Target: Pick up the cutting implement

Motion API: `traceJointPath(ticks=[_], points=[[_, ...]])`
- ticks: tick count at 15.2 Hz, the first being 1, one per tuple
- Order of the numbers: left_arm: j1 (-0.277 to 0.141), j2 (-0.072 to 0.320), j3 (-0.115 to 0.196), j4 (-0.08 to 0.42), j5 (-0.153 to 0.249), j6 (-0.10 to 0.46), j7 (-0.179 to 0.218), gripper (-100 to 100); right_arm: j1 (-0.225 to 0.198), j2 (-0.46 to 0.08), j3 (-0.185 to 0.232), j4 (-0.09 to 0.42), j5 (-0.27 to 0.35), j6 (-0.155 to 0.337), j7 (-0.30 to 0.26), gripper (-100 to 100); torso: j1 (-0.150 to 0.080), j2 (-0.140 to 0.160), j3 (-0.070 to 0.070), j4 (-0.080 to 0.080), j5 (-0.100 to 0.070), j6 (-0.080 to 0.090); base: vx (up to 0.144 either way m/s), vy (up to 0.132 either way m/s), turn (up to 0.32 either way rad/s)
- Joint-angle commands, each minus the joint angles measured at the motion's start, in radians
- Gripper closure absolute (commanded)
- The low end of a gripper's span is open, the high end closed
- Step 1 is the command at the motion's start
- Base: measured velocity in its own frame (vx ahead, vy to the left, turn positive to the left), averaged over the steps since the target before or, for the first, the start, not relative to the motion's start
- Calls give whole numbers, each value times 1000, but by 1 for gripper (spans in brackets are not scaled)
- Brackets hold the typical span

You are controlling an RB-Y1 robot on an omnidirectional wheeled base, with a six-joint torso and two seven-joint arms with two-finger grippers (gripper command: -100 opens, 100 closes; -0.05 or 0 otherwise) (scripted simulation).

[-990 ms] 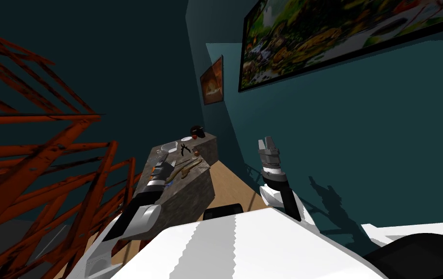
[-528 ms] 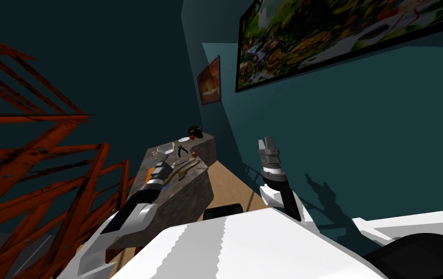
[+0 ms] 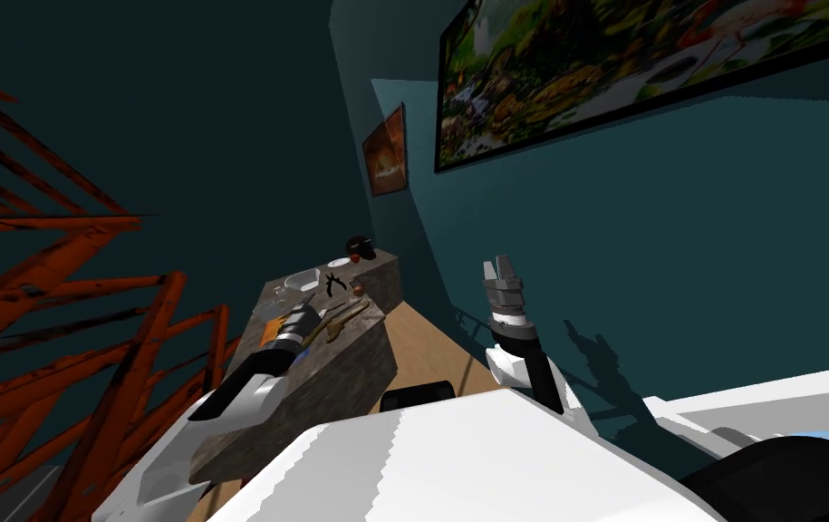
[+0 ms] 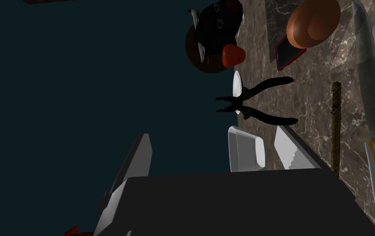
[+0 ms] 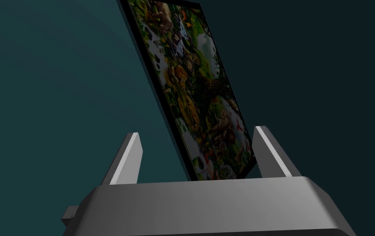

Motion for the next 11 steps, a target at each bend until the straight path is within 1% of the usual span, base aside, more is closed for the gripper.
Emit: traceJointPath(ticks=[1,2,3,5,6,7,9,10,11], points=[[-2,10,6,5,9,50,11,-100,0,0,0,0,0,0,0,0,0,0,0,0,0,0,9,-20,-47],[-2,10,6,5,9,53,11,-100,0,0,0,0,0,0,0,0,0,0,0,0,0,0,6,-12,2],[-13,38,20,23,35,86,38,-100,0,0,0,0,0,0,0,0,0,0,0,0,0,-1,9,-22,-80],[-13,38,20,23,35,121,38,-100,0,0,0,0,0,0,0,0,0,0,0,0,0,0,11,-25,-89],[-13,38,20,23,35,130,38,-100,0,0,0,0,0,0,0,0,0,0,0,0,0,0,7,-13,1],[-25,66,35,43,63,159,65,-100,0,0,0,0,0,0,0,0,0,0,0,0,0,-1,8,-25,-99],[-25,66,35,43,63,198,65,-100,0,0,0,0,0,0,0,0,0,0,0,0,0,0,11,-27,-86],[-25,66,35,43,63,209,65,-100,0,0,0,0,0,0,0,0,0,0,0,0,0,0,7,-12,4],[-36,94,50,63,90,236,93,-100,0,0,0,0,0,0,0,0,0,0,0,0,0,-1,10,-25,-95]])
